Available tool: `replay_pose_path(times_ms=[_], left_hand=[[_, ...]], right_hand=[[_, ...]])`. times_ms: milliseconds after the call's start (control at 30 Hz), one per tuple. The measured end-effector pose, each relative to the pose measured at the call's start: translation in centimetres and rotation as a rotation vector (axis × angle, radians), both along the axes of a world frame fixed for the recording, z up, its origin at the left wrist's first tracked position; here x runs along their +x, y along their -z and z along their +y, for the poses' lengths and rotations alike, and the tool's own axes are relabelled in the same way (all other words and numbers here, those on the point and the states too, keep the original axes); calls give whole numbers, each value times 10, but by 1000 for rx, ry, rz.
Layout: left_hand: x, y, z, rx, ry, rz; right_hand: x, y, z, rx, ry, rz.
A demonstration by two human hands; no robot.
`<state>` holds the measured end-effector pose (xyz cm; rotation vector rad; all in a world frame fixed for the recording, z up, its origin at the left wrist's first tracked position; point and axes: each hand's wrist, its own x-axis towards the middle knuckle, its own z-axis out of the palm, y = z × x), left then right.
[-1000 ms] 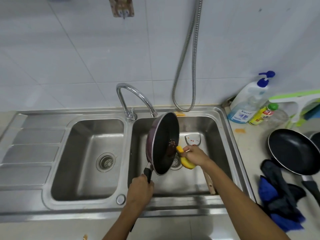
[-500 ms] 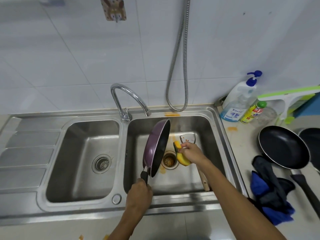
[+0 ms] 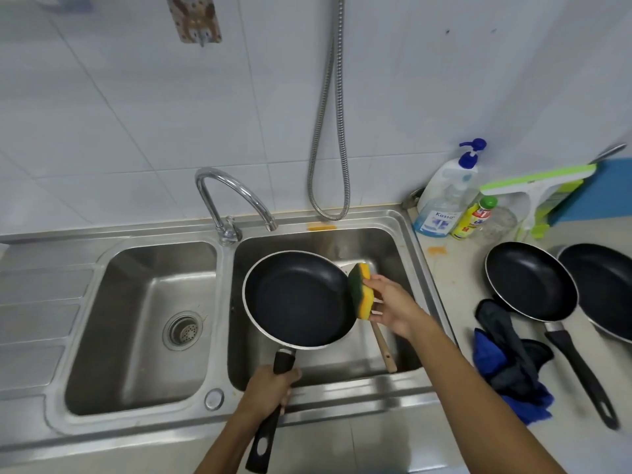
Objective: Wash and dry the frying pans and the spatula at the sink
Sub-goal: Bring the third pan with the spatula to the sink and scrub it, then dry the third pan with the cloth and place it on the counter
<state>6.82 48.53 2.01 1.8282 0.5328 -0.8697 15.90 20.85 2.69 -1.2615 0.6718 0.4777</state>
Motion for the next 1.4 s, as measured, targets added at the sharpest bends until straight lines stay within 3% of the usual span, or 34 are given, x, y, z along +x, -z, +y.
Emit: replay_pose_path(times_ms=[100,233,333,433,567,700,933,1133,1400], left_hand=[[-3,5,-2,-62,-21,21],[-6,11,-11,-112,-38,29],[-9,15,-17,-134,-43,24],[-10,17,-21,-129,-51,0],[-6,16,-26,-99,-82,5],[-2,13,-27,-70,-96,21],[-7,10,-27,-22,-108,15],[-12,11,-33,-48,-121,13],[-15,14,-40,-144,-70,-7]], right_hand=[[-6,1,-16,104,91,11],[-4,-4,-45,-68,213,-30],[2,-7,-81,-498,229,-102],[9,-2,-119,-975,60,-186],[31,11,-158,-1319,-182,-191],[44,34,-169,-1447,-327,-122],[35,56,-153,-1609,-298,-115],[-53,33,-146,-1672,-115,-216],[-157,45,-167,-1764,-168,-92]])
